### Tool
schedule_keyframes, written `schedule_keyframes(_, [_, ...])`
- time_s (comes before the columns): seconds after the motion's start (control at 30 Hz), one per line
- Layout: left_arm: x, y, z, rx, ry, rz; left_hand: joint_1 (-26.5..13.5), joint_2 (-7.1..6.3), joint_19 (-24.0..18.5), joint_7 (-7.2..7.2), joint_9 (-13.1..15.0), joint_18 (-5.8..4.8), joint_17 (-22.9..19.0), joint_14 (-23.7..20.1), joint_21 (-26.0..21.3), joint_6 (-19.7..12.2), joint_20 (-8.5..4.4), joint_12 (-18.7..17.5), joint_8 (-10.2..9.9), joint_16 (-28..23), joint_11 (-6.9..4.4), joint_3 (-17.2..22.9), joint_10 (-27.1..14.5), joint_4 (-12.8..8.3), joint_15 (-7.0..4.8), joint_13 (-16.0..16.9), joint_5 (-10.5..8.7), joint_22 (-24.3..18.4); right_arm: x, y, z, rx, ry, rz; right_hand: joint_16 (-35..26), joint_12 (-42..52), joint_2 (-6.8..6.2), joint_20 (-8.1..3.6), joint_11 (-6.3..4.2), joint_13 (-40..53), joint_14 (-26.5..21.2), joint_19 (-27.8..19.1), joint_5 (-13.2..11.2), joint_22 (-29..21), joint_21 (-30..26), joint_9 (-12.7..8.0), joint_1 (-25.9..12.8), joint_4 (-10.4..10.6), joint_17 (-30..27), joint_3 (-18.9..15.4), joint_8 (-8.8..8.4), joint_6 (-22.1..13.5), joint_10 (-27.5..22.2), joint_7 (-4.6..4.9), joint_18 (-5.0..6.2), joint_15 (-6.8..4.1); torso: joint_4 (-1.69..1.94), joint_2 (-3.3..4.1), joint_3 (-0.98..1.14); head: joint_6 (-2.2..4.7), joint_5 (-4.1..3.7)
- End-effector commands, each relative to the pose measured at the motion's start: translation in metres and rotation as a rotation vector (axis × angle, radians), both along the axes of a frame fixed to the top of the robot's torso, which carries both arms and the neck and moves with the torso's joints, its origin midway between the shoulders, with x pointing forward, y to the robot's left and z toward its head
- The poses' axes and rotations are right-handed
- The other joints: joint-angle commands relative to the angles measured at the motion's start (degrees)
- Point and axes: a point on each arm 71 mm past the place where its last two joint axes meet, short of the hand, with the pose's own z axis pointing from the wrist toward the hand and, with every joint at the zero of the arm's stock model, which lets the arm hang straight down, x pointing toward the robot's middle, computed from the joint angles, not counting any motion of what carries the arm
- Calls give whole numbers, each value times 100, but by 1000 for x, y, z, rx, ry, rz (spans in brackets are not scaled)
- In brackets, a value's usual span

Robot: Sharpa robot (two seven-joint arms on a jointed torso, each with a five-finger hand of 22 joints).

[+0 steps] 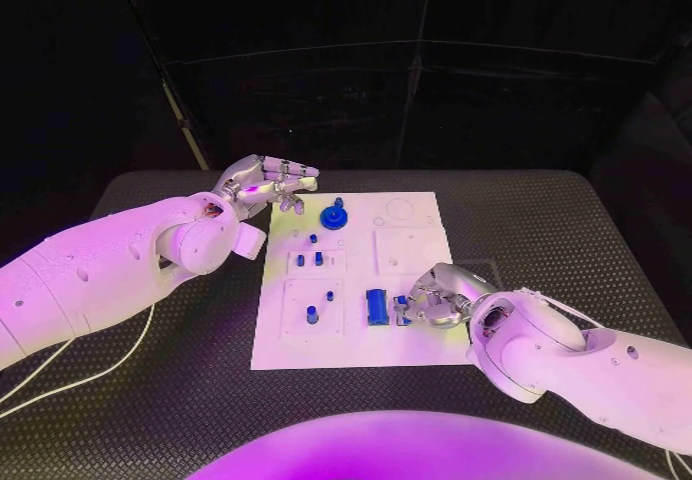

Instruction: Assemble the parts on the task board

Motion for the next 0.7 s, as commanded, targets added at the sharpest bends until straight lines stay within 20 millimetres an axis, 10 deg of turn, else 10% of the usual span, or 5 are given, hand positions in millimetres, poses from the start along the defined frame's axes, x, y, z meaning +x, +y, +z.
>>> schedule_keyframes(0.03, [0, -2, 2, -11, -3, -12, -47, 20, 6, 16, -7, 69, -8, -27, -37, -31, 48, 29, -27, -21, 13, -30, -44, 17, -4, 9, -13, -8, 1, 2, 0, -9, -3, 5, 17, 3, 0, -29, 4, 2, 505, 174, 23, 287, 29, 12, -96, 27, 1024, -107, 12, 39, 33, 10, -49, -23, -1, -4, -1, -2, -1])
schedule_keyframes(0.37, [0, -1, 1, -10, -2, -12, -47, 20, 6, 16, -7, 69, -8, -27, -37, -31, 48, 29, -27, -21, 13, -30, -44, 17, -4, 9, -13, -8, 1, 4, 0, -10, -4, 13, 12, -4, 4, -26, 3, 15, 504, 169, -628, 287, 23, 57, -368, 244, 1021, -836, 7, 30, 33, 3, -47, -21, 2, -9, -3, -25, 2])
schedule_keyframes(0.7, [0, -1, 1, -9, -2, -11, -47, 20, 6, 16, -7, 69, -8, -27, -37, -31, 48, 29, -27, -21, 13, -30, -44, 17, -4, 9, -13, -8, 1, 1, 1, -16, -9, 13, 6, -17, 108, -29, 0, 13, 502, 165, -654, 283, 16, 77, -259, 203, 1014, -1041, 9, 29, 26, -2, -46, -25, 0, -8, -1, -23, 2])
